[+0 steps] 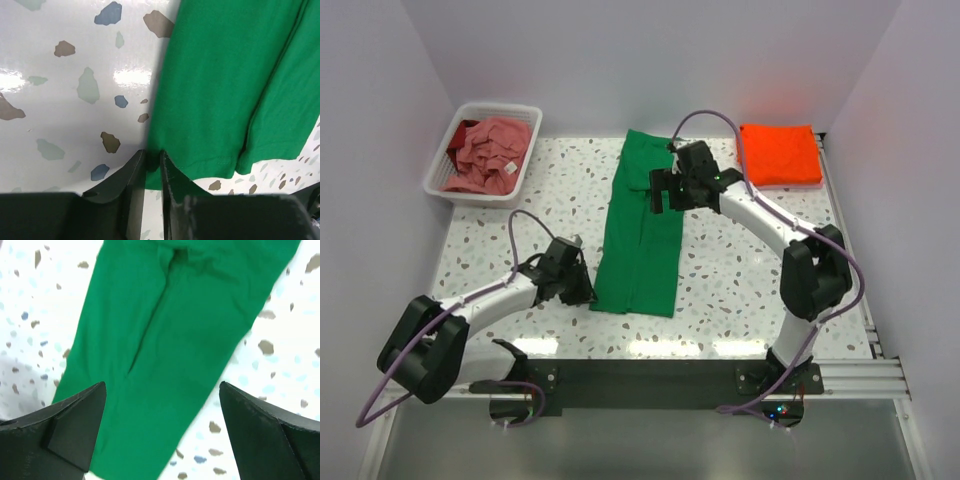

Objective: Fold and stack the t-shirts
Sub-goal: Fold the tshirt

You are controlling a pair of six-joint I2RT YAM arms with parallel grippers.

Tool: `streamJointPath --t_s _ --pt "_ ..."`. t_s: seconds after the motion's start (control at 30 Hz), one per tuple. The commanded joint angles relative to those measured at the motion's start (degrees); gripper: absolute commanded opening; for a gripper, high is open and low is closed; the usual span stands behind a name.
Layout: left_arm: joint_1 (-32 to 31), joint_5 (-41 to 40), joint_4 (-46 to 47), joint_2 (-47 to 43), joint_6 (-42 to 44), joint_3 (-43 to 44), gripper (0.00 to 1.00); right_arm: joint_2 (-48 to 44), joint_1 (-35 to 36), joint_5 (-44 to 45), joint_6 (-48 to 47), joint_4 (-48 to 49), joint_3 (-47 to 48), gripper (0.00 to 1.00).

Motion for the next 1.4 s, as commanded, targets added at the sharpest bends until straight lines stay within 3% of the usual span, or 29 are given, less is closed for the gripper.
streamJointPath --t_s 0.0,0.13,0.17,0.2,0.37,0.5,0.67,0.8,1.03,1.17,1.37 --pt "0.18 -0.35 1.98 0.84 -0.25 -2.82 0.22 -6.18 0.32 0.21 1.61 2.50 -5.05 0.99" --pt "0.18 0.70 2.16 -0.65 -0.51 -4.05 0.10 -11.55 0.32 1.80 3.55 3.99 -11.12 0.99" --pt "0.10 0.70 2.16 -0.92 -0.60 -4.22 0.01 -12.61 0.23 2.15 4.16 4.34 -12.26 0.99" --pt "0.18 1.05 1.98 -1.19 -0.51 -4.49 0.00 -13.66 0.32 1.89 5.04 4.69 -14.62 0.99" --pt "0.01 1.93 0.58 -3.21 -0.69 -5.54 0.00 -22.63 0.49 0.23 9.78 6.36 -27.52 0.99" --pt "-1.04 2.37 -1.18 -5.05 -1.48 -6.24 0.00 -29.75 2.33 -6.36 12.95 7.86 -38.36 0.98" --pt "-3.85 2.82 -2.50 -6.20 -4.72 -6.69 0.00 -33.97 11.01 -10.85 22.07 11.01 -48.11 0.97" --pt "-6.76 0.97 -3.29 -8.04 -7.71 -7.04 0.00 -35.20 14.73 -11.91 28.06 13.84 -52.78 0.94" --pt "-8.95 -0.61 -3.65 -9.36 -10.26 -7.74 0.00 -37.14 15.26 -9.71 30.18 12.96 -56.57 0.88" --pt "-9.57 -0.26 -3.29 -9.10 -10.53 -8.01 0.00 -36.88 15.44 -10.94 32.11 15.85 -59.03 0.71" --pt "-9.84 0.35 -2.68 -9.27 -10.71 -8.71 0.00 -35.04 15.61 -9.63 33.17 17.08 -60.70 0.66"
